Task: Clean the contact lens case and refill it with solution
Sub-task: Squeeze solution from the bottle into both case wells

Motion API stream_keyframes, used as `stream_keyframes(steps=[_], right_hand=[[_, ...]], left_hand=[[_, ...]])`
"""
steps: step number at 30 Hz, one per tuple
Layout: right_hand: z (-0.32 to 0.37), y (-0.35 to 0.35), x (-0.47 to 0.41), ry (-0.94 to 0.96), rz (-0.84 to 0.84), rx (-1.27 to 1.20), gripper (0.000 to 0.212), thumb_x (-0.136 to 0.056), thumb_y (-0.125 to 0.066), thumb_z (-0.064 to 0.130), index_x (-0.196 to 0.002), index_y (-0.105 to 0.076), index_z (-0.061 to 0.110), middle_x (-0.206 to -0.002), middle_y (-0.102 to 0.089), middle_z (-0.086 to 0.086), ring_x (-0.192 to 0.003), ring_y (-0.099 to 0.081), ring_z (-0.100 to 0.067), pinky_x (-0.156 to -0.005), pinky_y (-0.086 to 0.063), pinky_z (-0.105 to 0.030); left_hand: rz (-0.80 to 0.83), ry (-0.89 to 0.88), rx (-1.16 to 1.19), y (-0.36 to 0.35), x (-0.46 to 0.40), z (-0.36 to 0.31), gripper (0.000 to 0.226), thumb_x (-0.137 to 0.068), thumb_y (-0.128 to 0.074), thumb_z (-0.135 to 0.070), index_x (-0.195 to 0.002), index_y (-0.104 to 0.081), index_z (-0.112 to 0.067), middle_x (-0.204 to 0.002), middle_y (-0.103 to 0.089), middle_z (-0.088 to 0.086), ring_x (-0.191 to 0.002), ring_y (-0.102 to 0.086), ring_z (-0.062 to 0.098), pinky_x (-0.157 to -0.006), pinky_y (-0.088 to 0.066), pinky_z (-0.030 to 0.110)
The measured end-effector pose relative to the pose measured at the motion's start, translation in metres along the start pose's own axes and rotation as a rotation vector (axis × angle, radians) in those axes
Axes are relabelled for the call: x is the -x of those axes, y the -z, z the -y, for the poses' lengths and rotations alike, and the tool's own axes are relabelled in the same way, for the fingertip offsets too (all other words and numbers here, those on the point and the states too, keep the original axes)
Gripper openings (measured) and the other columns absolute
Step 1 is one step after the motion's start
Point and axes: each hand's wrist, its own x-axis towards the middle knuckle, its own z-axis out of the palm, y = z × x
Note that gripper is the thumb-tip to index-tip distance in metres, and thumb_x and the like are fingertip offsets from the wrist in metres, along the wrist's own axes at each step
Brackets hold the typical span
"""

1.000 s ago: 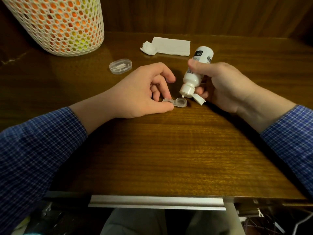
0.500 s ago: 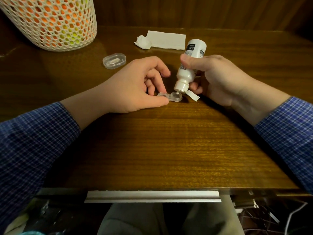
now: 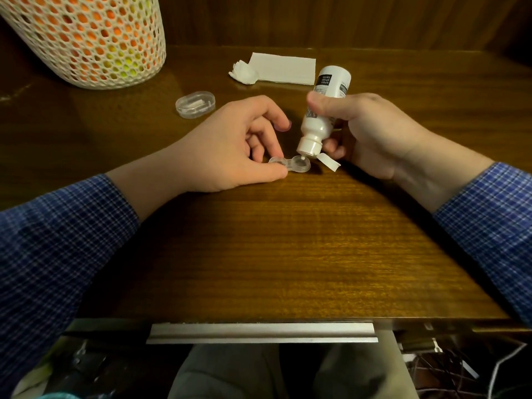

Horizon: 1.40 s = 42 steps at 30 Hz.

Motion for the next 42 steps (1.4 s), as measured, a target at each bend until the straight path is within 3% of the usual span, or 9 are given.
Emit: stream_keyframes(steps=[10, 15, 22, 27, 42], right_hand=[[0.0008, 0.0007, 0.0001, -0.014, -0.005, -0.015, 0.027, -0.094, -0.071, 0.034, -0.106, -0.064, 0.011, -0.081, -0.067, -0.001, -0.054, -0.051, -0.009, -0.047, -0.040, -0.019], [0.0023, -0.0007, -0.0008, -0.030, -0.023, -0.074, 0.027, -0.096, -0.069, 0.035, -0.098, -0.063, 0.009, -0.067, -0.065, 0.000, -0.051, -0.050, -0.009, -0.044, -0.039, -0.018], [0.0064, 0.0032, -0.0029, -0.110, -0.026, -0.204, 0.031, -0.099, -0.064, 0.036, -0.112, -0.054, 0.010, -0.082, -0.059, -0.006, -0.052, -0.045, -0.009, -0.044, -0.037, -0.018], [0.0022, 0.0001, -0.0002, -0.038, -0.022, -0.050, 0.027, -0.096, -0.068, 0.036, -0.102, -0.063, 0.010, -0.070, -0.064, 0.001, -0.051, -0.050, -0.008, -0.045, -0.038, -0.018], [0.0022, -0.0010, 0.0024, -0.009, -0.008, 0.017, 0.027, -0.097, -0.067, 0.036, -0.107, -0.063, 0.012, -0.079, -0.068, 0.001, -0.055, -0.051, -0.007, -0.049, -0.040, -0.019]], left_hand=[[0.003, -0.002, -0.006, 0.0000, -0.0003, -0.0003, 0.055, -0.079, -0.089, -0.018, -0.126, -0.060, -0.022, -0.095, -0.076, -0.003, -0.076, -0.070, 0.021, -0.066, -0.058, 0.024], [0.000, -0.004, 0.006, -0.0003, -0.0005, 0.0003, 0.055, -0.079, -0.089, -0.018, -0.126, -0.060, -0.021, -0.095, -0.077, -0.003, -0.075, -0.070, 0.021, -0.066, -0.058, 0.024], [0.005, 0.006, 0.006, 0.0007, -0.0007, 0.0008, 0.055, -0.079, -0.088, -0.021, -0.126, -0.059, -0.025, -0.097, -0.077, -0.010, -0.075, -0.071, 0.017, -0.066, -0.059, 0.021], [0.002, -0.005, 0.001, -0.0006, -0.0008, 0.0019, 0.057, -0.079, -0.089, -0.021, -0.127, -0.058, -0.024, -0.097, -0.076, -0.008, -0.073, -0.070, 0.017, -0.065, -0.058, 0.022], [0.008, -0.013, 0.013, -0.0006, -0.0018, 0.0036, 0.057, -0.079, -0.089, -0.021, -0.127, -0.059, -0.023, -0.097, -0.076, -0.007, -0.075, -0.071, 0.019, -0.065, -0.057, 0.021]])
